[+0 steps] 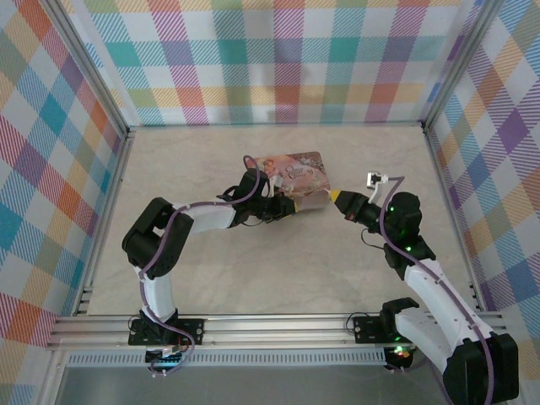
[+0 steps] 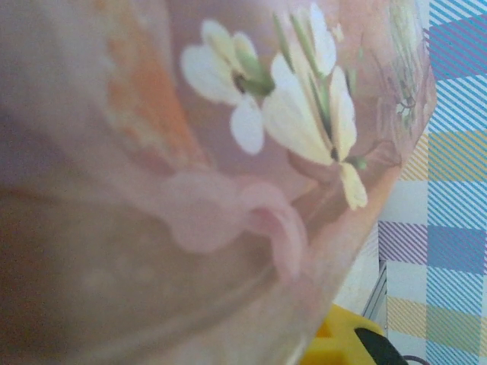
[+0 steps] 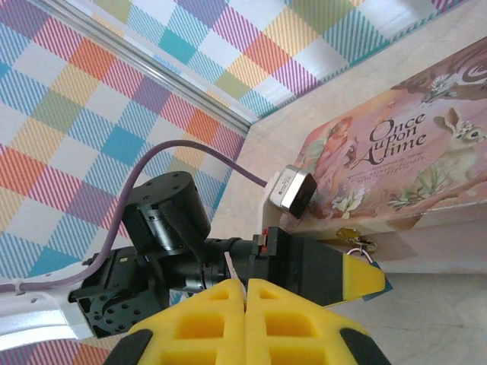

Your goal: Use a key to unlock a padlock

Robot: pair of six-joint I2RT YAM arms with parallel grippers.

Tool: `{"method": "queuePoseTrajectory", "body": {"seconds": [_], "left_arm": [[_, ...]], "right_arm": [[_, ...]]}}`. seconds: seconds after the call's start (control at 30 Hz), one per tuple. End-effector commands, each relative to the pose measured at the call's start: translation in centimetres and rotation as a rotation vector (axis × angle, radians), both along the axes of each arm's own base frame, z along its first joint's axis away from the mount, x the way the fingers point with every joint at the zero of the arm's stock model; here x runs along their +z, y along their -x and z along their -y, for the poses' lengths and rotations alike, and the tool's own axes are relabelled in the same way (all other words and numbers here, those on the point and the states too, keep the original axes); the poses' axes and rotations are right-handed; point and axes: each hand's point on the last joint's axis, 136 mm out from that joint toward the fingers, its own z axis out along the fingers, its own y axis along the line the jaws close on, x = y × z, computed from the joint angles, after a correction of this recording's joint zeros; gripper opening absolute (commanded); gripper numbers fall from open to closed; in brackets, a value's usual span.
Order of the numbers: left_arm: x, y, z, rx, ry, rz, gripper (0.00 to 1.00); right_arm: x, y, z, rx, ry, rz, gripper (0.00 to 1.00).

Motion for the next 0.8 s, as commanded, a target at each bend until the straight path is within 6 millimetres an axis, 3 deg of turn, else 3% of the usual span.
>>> {"method": "queuePoseTrajectory", "body": {"seconds": [0.0, 0.17, 0.37, 0.77], "left_arm": [[4.2, -0.3, 0.9, -0.028, 0.103, 0.049, 0.11], [4.6, -0.4, 0.8, -0.025, 0.116, 0.051, 0.11], [5.2, -0.4, 0.6, -0.021, 0.129, 0.056, 0.11], [5.8, -0.6, 0.6, -0.012, 0.152, 0.062, 0.11]], "right_arm": [[1.1, 0.5, 0.0, 0.004, -0.064, 0.028, 0.0], [0.4, 0.5, 0.4, -0.03, -0.13, -0.013, 0.0], [-2.8, 0.2, 0.7, -0.067, -0.209, -0.1, 0.0], [-7.2, -0.7, -0.1, -0.1, -0.211, -0.189, 0.0]]}}
